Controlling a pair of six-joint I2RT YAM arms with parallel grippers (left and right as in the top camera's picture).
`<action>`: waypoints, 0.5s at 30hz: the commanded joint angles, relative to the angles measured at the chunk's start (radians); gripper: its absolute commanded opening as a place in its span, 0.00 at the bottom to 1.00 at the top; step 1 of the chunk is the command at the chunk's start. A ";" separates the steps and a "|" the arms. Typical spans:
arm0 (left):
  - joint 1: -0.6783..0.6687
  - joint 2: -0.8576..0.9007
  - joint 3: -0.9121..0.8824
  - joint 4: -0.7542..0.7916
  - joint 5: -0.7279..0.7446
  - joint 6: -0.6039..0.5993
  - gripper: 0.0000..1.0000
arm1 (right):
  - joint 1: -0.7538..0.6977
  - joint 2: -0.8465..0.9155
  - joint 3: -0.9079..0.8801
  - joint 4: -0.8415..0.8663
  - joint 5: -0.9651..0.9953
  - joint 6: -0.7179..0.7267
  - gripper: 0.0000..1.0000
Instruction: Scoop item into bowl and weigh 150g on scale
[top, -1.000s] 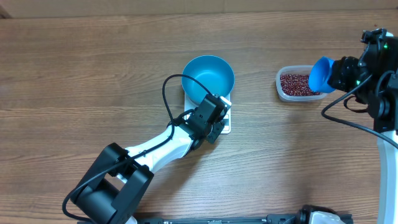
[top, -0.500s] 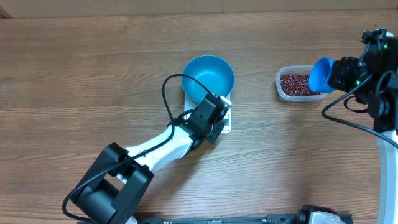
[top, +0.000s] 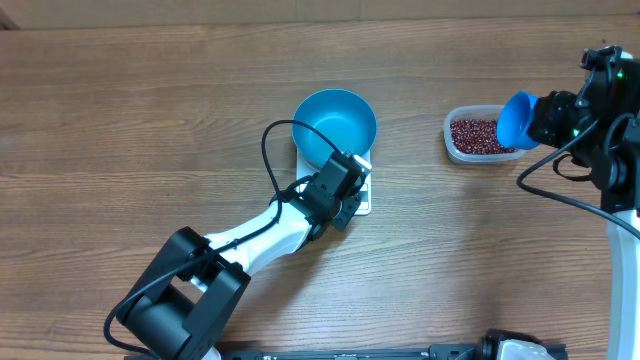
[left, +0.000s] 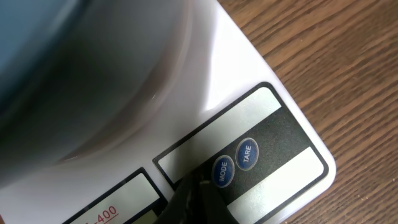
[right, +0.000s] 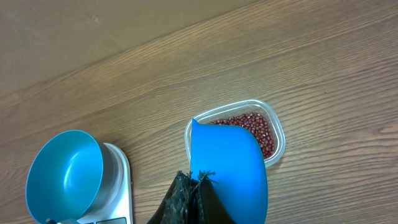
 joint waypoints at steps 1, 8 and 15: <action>0.006 0.016 -0.010 0.008 -0.021 -0.010 0.04 | -0.003 -0.010 0.025 0.005 0.010 -0.002 0.04; 0.013 0.027 -0.010 0.021 -0.020 -0.010 0.04 | -0.003 -0.010 0.025 0.005 0.010 -0.001 0.04; 0.013 0.027 -0.010 0.022 -0.019 -0.002 0.04 | -0.003 -0.010 0.025 0.005 0.010 -0.001 0.04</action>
